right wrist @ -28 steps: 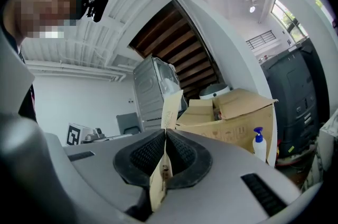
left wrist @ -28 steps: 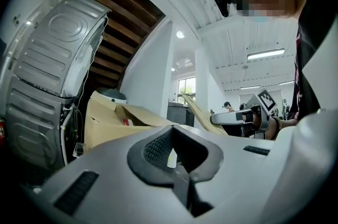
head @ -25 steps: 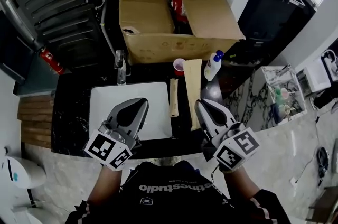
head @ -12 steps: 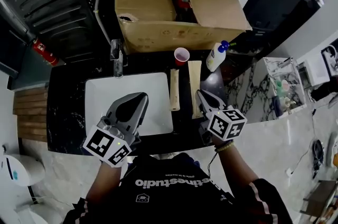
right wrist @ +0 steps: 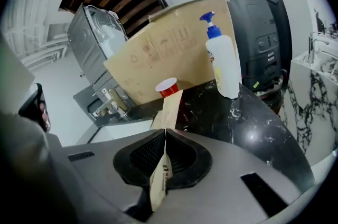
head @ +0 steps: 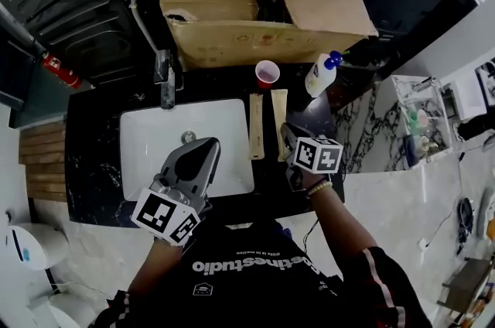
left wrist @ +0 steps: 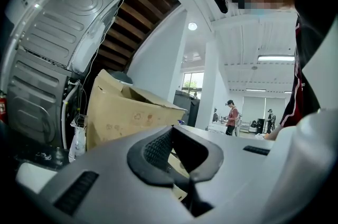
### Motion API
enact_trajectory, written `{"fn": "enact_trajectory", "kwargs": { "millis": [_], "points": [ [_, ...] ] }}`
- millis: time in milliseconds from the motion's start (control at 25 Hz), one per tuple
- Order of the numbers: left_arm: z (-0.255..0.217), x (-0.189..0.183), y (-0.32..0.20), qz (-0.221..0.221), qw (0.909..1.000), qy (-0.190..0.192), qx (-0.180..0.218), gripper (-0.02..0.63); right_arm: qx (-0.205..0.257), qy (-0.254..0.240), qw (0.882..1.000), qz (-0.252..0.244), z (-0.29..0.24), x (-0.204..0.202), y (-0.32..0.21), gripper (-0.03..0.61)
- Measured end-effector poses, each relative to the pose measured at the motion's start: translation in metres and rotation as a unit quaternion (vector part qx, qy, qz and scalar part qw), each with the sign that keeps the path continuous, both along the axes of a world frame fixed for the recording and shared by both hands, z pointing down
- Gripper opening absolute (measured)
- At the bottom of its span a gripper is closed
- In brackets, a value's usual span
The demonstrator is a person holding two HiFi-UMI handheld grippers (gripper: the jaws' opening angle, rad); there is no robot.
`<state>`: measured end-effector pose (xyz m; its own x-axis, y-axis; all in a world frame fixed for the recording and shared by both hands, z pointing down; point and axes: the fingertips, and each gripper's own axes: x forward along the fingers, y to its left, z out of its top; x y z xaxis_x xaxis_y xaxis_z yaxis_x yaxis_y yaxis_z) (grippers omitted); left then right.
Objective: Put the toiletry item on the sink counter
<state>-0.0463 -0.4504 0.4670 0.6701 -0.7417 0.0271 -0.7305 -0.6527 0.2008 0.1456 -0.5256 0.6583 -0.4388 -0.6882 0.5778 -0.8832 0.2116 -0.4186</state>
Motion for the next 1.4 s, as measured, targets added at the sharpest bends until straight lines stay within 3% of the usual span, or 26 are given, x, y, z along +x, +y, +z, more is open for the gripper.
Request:
{"fn": "enact_trajectory", "kwargs": {
  "millis": [280,720,1000,1160,1400],
  "points": [
    [0.002,-0.007,-0.009,-0.008,0.9999,-0.005,-0.006,0.014,-0.05,-0.001,0.998,0.028,0.038,0.008,-0.013,0.041],
    [0.004,-0.011,-0.011,-0.015,0.9998,-0.008,-0.009,0.014,-0.056,0.004,0.998,0.026,0.042,0.005,-0.02,0.044],
    [-0.003,-0.014,-0.002,-0.017,0.9998,-0.009,-0.004,0.014,-0.042,-0.015,0.998,0.041,0.031,0.007,-0.019,0.12],
    [-0.011,-0.016,0.005,-0.02,0.9998,-0.009,0.002,0.014,-0.009,-0.025,0.998,0.051,0.002,0.015,-0.018,0.12],
    [-0.033,-0.025,0.013,-0.026,0.9991,-0.013,0.032,0.014,0.126,-0.03,0.991,0.041,-0.098,0.022,-0.01,0.1]
  ]
}}
